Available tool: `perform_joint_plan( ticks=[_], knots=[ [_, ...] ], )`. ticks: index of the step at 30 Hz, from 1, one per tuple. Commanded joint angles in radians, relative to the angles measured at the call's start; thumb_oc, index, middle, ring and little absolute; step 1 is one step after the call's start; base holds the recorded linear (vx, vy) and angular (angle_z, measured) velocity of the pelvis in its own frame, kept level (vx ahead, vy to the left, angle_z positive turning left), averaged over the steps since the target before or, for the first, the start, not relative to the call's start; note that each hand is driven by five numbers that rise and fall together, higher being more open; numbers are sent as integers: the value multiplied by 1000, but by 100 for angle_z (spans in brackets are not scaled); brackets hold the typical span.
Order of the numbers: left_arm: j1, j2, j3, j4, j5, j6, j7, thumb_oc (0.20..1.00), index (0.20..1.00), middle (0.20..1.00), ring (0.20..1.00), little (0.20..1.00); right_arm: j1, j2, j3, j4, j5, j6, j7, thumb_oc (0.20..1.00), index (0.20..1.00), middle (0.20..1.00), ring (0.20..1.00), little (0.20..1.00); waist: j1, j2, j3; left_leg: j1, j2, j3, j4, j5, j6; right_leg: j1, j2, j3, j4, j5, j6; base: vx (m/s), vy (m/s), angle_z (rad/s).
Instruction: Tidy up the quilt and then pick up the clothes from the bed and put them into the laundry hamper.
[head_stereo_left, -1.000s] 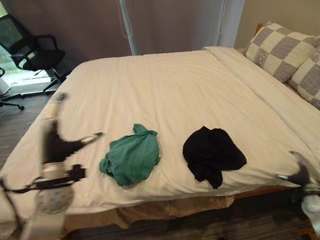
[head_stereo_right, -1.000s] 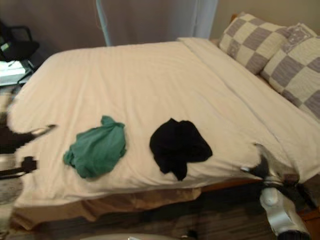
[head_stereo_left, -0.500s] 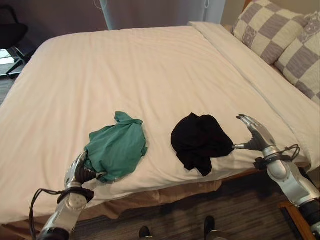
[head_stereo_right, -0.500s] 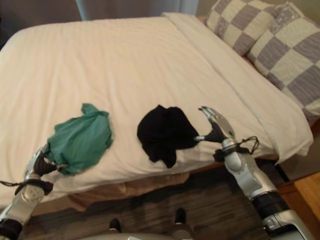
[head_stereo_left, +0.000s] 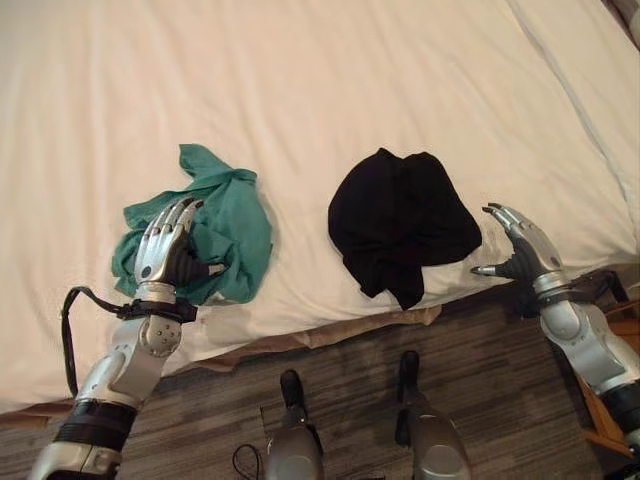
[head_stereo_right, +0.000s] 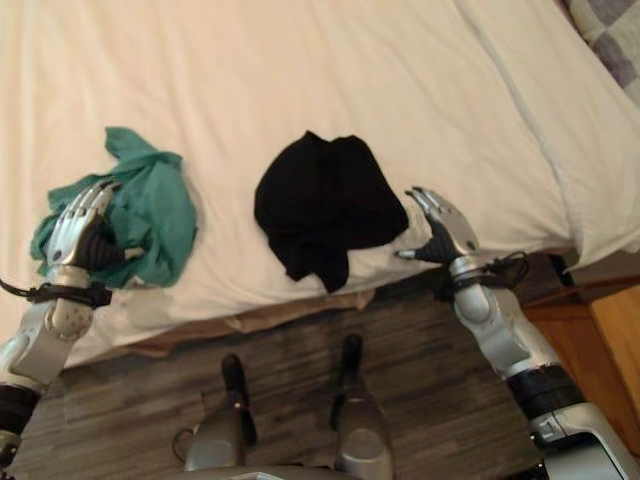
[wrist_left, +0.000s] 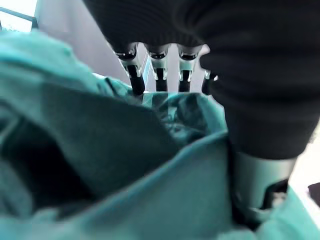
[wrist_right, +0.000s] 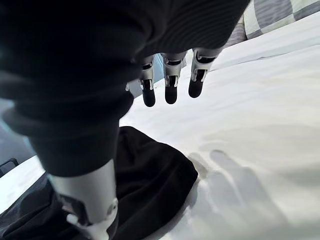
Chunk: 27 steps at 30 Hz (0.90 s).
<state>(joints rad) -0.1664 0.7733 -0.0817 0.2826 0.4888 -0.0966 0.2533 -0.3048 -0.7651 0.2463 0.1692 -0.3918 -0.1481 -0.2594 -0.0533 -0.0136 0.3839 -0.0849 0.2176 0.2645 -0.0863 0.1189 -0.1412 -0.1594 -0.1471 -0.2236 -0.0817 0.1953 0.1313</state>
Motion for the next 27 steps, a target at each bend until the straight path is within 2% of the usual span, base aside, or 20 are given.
perform_joint_plan(
  ticks=[1,3,4,5,6,10,11,13,14,15,18,19,20,21,24,25,26,27],
  knots=[
    [-11,7,4,15,83,31,-30,1000,1000,1000,1000,1000,-75,-1,-5,-67,-12,-16,-27,1000,1000,1000,1000,1000,8,-46,-18,21,30,36,-1,-43,-44,8,-70,-32,4,-73,71,15,12,-12],
    [43,-18,-5,59,137,59,-77,1000,1000,1000,1000,1000,-107,5,8,-80,-13,-15,-14,1000,1000,1000,1000,1000,20,-44,-4,27,31,40,-1,-52,-46,11,-73,-34,7,-77,70,19,6,-7],
    [69,-21,-2,68,152,68,-97,561,561,561,561,561,-124,5,14,-86,-15,-14,-7,1000,1000,1000,1000,1000,27,-43,0,27,30,39,-1,-52,-46,12,-74,-36,8,-77,69,0,0,0],
    [91,-25,1,77,160,72,-105,561,561,561,561,561,-139,7,23,-90,-17,-13,-3,1000,1000,1000,1000,1000,32,-42,5,29,30,38,-1,-53,-47,14,-74,-37,9,-77,68,0,0,0],
    [109,-32,7,86,159,76,-111,200,200,200,200,200,-154,11,32,-92,-18,-13,-1,1000,1000,1000,1000,1000,32,-43,7,24,28,37,-1,-47,-46,9,-77,-37,8,-71,65,0,0,0],
    [167,-62,32,130,109,86,-130,200,200,200,200,200,-209,27,66,-88,-10,-6,13,1000,1000,1000,1000,1000,52,-40,14,23,28,33,-1,-47,-47,13,-79,-41,4,-69,62,18,-9,1],
    [208,-74,57,127,65,76,-137,200,200,200,200,200,-234,35,89,-71,-4,2,29,1000,1000,1000,1000,1000,68,-37,15,22,27,28,-1,-50,-49,17,-79,-45,4,-74,61,0,-13,6],
    [227,-83,71,116,32,66,-140,200,200,200,200,200,-255,34,109,-52,0,4,39,1000,1000,1000,1000,1000,74,-36,13,14,25,21,-1,-43,-48,15,-80,-48,3,-70,58,24,-15,7],
    [269,-96,91,90,-26,41,-146,200,200,200,200,200,-272,43,127,-10,5,13,52,1000,1000,1000,1000,1000,89,-31,11,9,24,13,-1,-45,-50,19,-81,-55,3,-75,58,21,-14,6],
    [271,-96,94,88,-26,41,-147,200,200,200,200,200,-275,44,130,-8,5,12,52,1000,1000,1000,1000,1000,87,-32,11,5,23,12,-1,-40,-49,16,-81,-55,2,-70,57,20,-21,8],
    [355,-112,152,-19,-137,-3,-170,200,200,200,200,200,-305,46,163,46,1,22,74,1000,1000,1000,1000,1000,114,-22,5,-10,22,-7,-1,-35,-51,18,-86,-73,1,-71,56,27,-33,9],
    [386,-126,166,-84,-222,-31,-192,200,200,200,200,200,-331,62,195,78,7,24,92,1000,1000,1000,1000,1000,134,-12,0,-14,21,-18,-1,-36,-54,25,-87,-84,0,-77,57,24,-29,15],
    [389,-127,170,-87,-224,-30,-194,200,200,200,200,200,-334,64,198,80,7,23,91,1000,1000,1000,1000,1000,132,-13,0,-18,20,-20,-1,-31,-53,23,-88,-85,-1,-73,55,40,-29,25],
    [423,-131,173,-139,-278,-54,-220,200,200,200,200,200,-358,94,233,131,20,29,107,1000,1000,1000,1000,1000,149,-5,-5,-18,20,-28,-1,-35,-55,32,-88,-92,-1,-79,56,20,-9,28],
    [444,-132,178,-191,-335,-65,-244,200,200,200,200,200,-394,149,298,208,26,34,128,1000,1000,1000,1000,1000,160,2,-15,-19,21,-32,-1,-34,-56,40,-88,-100,-4,-82,55,21,-7,21],
    [432,-134,157,-230,-398,-77,-268,200,200,200,200,200,-405,233,357,333,40,48,158,216,216,216,216,216,173,9,-27,-16,19,-38,-1,-34,-56,48,-86,-104,-6,-85,53,8,0,12],
    [434,-133,159,-231,-399,-76,-269,200,200,200,200,200,-409,236,359,339,40,46,156,216,216,216,216,216,171,8,-27,-17,19,-38,-1,-34,-56,48,-86,-104,-6,-85,52,24,3,13],
    [406,-137,136,-262,-458,-69,-291,200,200,200,200,200,-395,325,400,463,63,71,191,200,200,200,200,200,177,12,-42,-12,19,-45,-1,-35,-54,58,-84,-109,-6,-91,49,26,-2,21]
  ],
)
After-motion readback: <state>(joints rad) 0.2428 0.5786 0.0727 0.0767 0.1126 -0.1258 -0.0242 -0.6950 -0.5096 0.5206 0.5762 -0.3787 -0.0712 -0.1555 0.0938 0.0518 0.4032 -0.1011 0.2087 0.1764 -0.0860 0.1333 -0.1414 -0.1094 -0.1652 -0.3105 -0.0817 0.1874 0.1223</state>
